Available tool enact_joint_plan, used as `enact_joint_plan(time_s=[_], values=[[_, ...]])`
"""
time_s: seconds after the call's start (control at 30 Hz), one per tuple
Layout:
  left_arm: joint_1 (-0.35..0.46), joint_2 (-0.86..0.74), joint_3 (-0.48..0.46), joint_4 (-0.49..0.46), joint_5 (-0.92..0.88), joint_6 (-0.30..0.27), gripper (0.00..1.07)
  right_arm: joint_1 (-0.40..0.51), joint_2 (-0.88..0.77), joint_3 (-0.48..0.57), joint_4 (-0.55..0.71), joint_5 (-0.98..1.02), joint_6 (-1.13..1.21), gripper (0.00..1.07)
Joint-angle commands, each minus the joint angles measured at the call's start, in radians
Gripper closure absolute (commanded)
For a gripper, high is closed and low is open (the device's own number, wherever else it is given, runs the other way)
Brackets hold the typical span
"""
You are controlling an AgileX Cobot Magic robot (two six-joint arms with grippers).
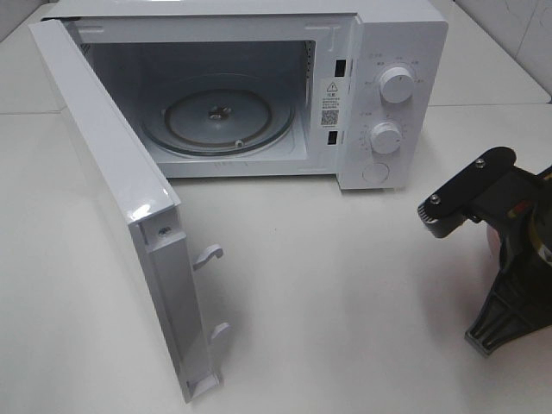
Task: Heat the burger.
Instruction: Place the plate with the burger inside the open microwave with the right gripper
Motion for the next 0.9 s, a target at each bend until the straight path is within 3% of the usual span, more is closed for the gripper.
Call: enact_joint_plan(time_s=[0.03, 0.67, 0.9], values=[[0.003, -0.01, 0.002, -0.001, -0.016, 0.0, 0.07, 0.059, -0.012, -0.003, -0.063, 0.044, -0.007, 1.06], [0.003, -0.01, 0.002, -0.001, -0.016, 0.0, 0.07, 0.243, -0.012, -0.003, -0.122, 0.038, -0.101, 1.06], [0.003, -0.01, 0.002, -0.001, -0.016, 0.0, 0.07, 0.257, -0.012, -0.003, -0.158, 0.029, -0.152, 1.06]])
